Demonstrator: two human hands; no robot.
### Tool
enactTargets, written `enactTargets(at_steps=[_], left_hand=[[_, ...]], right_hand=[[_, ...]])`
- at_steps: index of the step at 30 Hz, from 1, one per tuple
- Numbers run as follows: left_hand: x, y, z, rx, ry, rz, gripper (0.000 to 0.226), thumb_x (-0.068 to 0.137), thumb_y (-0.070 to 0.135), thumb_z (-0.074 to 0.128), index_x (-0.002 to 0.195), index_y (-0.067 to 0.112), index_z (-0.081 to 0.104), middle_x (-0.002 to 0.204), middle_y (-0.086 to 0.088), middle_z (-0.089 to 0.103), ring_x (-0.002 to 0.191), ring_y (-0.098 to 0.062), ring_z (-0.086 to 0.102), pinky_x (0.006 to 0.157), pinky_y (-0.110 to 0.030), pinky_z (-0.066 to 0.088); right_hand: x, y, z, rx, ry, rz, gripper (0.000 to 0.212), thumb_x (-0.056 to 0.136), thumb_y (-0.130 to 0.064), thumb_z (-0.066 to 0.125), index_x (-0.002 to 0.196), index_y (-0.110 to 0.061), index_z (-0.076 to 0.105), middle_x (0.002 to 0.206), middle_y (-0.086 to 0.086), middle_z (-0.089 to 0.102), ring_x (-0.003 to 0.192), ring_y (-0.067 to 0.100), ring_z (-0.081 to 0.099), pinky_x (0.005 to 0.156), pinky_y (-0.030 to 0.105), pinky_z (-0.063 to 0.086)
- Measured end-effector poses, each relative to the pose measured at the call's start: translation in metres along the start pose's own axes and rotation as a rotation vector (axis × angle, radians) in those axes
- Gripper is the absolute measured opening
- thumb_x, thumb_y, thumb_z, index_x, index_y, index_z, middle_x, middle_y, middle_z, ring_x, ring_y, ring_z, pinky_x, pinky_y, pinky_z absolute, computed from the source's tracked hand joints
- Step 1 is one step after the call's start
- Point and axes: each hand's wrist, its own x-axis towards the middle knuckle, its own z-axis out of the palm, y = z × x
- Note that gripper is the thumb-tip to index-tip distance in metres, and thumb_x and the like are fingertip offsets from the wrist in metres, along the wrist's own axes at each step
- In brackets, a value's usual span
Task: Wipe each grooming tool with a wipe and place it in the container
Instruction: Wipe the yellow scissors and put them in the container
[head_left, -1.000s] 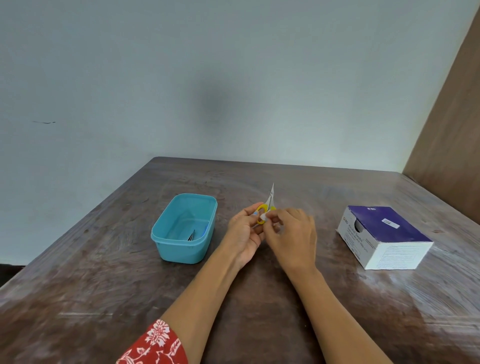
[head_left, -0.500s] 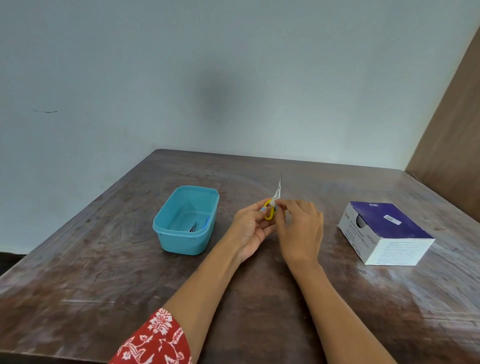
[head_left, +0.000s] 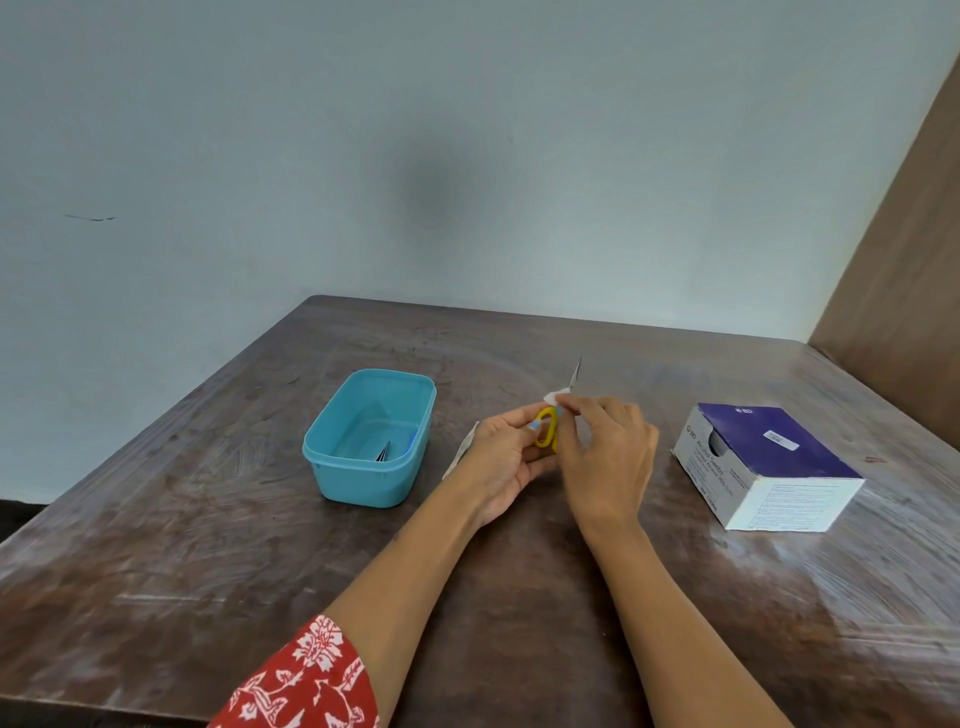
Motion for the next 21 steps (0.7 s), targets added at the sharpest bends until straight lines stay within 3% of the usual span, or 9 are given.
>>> enactTargets(at_steps=[4,7,11,17,21], left_hand=[[-0.002,0.003,-0.001,0.004,-0.005,0.015,0.032,0.095,-0.002,0.035,0.102,0.011,0.063,0.089,-0.007,0.070,0.085,-0.018,0.065,0.074,-0.029,0.057],[-0.002,0.005,-0.001,0.034,-0.053,-0.021,0.031,0.096,-0.001,0.034,0.107,0.009,0.062,0.100,-0.012,0.067,0.091,-0.021,0.066,0.075,-0.031,0.058],[-0.003,0.004,0.001,0.054,-0.073,-0.025,0.029,0.096,0.000,0.036,0.107,0.008,0.062,0.098,-0.011,0.068,0.085,-0.018,0.068,0.073,-0.030,0.059],[-0.003,0.004,-0.002,0.068,-0.036,0.012,0.029,0.096,0.000,0.038,0.104,0.009,0.065,0.097,-0.011,0.069,0.086,-0.017,0.068,0.074,-0.031,0.059],[-0.006,0.004,0.000,0.116,-0.113,-0.039,0.028,0.095,-0.005,0.037,0.107,0.003,0.061,0.098,-0.013,0.067,0.084,-0.016,0.068,0.075,-0.029,0.059]], right_hand=[[0.000,-0.002,0.003,0.003,0.025,0.042,0.015,0.080,-0.026,0.059,0.090,-0.028,0.070,0.082,-0.006,0.067,0.082,0.019,0.056,0.072,0.031,0.028],[0.001,0.002,0.000,0.005,0.096,0.081,0.014,0.083,-0.022,0.062,0.095,-0.027,0.068,0.087,-0.006,0.067,0.086,0.018,0.053,0.074,0.030,0.025],[0.003,0.000,-0.004,0.043,0.112,0.131,0.014,0.084,-0.021,0.062,0.094,-0.028,0.069,0.087,-0.009,0.070,0.086,0.015,0.055,0.075,0.027,0.021],[0.003,-0.003,-0.006,0.236,0.040,0.301,0.010,0.083,-0.024,0.068,0.092,-0.027,0.071,0.083,-0.009,0.064,0.086,0.013,0.059,0.089,0.036,0.037],[0.006,-0.003,-0.008,0.314,0.110,0.312,0.011,0.083,-0.019,0.068,0.093,-0.023,0.071,0.081,-0.010,0.062,0.082,0.012,0.057,0.082,0.050,0.047]])
